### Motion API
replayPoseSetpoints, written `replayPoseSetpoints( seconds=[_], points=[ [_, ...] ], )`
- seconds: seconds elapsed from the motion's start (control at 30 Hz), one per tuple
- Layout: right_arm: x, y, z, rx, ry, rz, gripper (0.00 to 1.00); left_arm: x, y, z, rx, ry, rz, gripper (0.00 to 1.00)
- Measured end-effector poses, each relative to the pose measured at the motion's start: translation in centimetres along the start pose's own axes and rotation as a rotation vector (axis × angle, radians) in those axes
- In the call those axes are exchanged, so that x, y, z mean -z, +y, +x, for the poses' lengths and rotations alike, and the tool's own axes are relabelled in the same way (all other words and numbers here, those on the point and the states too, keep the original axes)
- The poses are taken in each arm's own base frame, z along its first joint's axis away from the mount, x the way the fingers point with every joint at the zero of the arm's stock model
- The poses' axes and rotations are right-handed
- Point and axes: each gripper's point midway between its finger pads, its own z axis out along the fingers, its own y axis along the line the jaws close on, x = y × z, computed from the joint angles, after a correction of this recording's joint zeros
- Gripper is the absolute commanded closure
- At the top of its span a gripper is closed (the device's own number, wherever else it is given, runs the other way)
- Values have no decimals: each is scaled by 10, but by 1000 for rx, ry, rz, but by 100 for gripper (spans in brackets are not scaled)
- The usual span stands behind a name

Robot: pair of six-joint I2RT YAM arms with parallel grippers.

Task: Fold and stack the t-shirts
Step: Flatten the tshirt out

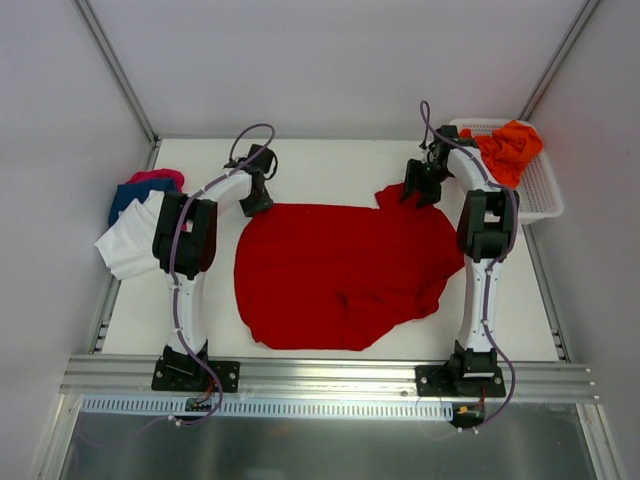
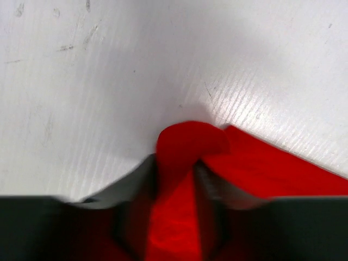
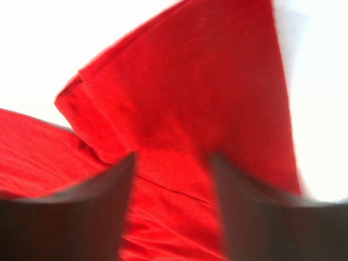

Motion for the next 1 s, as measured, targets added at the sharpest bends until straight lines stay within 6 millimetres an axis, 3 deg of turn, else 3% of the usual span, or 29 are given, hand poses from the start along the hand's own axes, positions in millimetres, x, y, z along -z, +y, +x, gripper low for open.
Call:
replayPoseSetpoints(
  seconds=[0.03,0.07,0.13,0.3,0.67,0.83,1.0],
  points=[
    [-1,1,0,3,2,-3,75,0,0,0,-1,-2,2,84],
    [-3,2,2,10,6,-6,86,0,0,0,-5,-2,3,94],
    [-9,4,7,6,23,-12,100,0,0,-1,-9,-2,3,100],
    [-15,10,12,2,34,-43,100,0,1,-2,-12,-5,-1,100],
    [-5,6,26,10,7,-12,100,4,19,3,-12,-21,-45,100],
    [23,10,40,17,-28,1,100,21,39,16,0,-20,-71,100],
    [80,28,48,55,-149,-14,100,65,58,21,40,-63,-40,100]
  ],
)
